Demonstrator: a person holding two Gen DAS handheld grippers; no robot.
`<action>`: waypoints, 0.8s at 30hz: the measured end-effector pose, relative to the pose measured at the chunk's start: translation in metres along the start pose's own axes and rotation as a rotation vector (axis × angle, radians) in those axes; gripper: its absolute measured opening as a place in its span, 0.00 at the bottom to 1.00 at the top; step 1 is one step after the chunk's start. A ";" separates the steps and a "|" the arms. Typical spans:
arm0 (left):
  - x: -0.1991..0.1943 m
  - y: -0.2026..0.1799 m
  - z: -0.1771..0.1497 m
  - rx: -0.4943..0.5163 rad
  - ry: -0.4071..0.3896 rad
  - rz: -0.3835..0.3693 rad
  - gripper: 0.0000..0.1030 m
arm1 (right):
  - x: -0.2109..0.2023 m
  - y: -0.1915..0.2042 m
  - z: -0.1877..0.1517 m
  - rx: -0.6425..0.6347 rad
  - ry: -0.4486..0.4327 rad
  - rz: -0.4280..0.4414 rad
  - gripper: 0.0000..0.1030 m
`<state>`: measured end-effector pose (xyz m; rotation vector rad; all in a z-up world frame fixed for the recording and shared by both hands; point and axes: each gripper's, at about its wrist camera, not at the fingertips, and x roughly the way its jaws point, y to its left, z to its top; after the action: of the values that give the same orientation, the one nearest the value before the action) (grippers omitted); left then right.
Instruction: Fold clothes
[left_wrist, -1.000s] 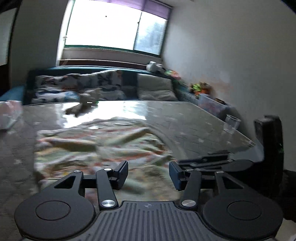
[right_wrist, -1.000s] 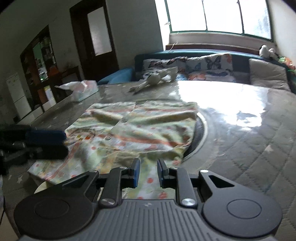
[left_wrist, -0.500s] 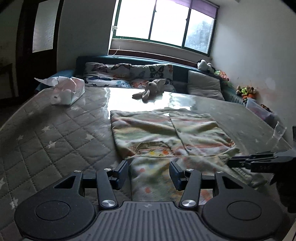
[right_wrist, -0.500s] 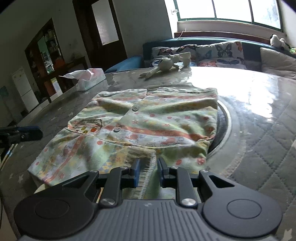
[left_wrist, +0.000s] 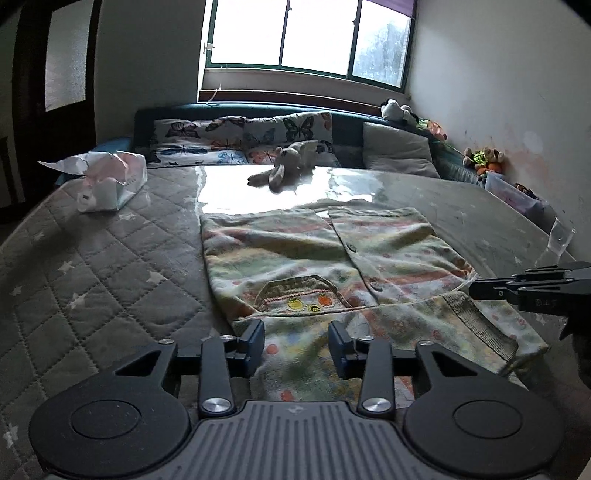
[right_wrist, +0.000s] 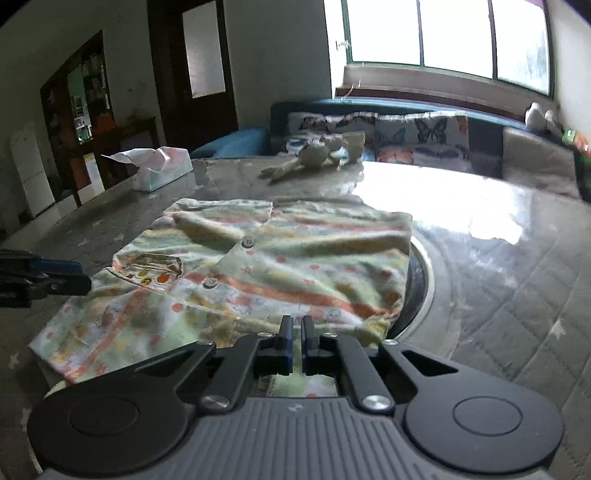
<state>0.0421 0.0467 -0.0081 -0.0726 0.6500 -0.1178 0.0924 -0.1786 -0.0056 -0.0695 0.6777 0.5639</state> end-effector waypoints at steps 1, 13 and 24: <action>0.002 0.000 0.000 0.003 0.005 0.001 0.38 | -0.001 -0.001 0.000 0.011 0.005 0.016 0.09; 0.017 0.005 -0.004 0.031 0.032 0.040 0.34 | 0.010 0.006 -0.010 0.012 0.040 0.051 0.04; 0.008 0.003 -0.003 0.044 0.029 0.061 0.34 | 0.003 0.010 -0.007 -0.047 0.008 0.005 0.09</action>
<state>0.0469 0.0483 -0.0159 -0.0084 0.6778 -0.0750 0.0849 -0.1703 -0.0115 -0.1138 0.6723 0.5847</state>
